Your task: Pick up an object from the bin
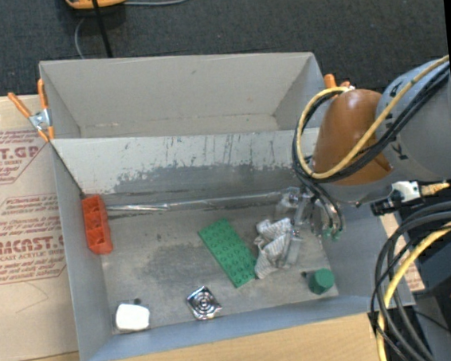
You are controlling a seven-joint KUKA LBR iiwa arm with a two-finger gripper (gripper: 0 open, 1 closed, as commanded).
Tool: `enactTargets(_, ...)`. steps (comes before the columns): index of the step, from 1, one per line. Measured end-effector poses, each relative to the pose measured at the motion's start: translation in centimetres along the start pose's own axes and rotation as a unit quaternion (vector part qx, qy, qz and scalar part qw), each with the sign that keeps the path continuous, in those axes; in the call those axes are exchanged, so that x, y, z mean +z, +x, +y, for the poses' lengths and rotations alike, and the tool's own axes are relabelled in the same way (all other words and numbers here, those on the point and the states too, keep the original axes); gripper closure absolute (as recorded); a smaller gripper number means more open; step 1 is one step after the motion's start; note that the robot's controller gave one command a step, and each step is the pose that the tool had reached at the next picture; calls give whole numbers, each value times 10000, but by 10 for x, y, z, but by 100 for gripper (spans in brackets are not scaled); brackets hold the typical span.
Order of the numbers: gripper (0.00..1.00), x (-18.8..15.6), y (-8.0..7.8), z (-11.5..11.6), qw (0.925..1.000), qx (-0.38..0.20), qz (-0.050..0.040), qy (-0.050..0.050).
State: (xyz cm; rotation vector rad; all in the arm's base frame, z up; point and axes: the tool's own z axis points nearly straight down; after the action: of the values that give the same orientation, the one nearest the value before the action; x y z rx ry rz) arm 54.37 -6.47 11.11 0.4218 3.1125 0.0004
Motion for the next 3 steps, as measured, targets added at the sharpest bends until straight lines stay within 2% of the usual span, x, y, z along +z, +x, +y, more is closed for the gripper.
enactTargets(1,100,42,14,-20,9960,-891,0,0)
enactTargets(2,100,42,14,-20,9960,-891,0,0)
enactTargets(3,100,-65,17,-27,9951,-988,-7,0)
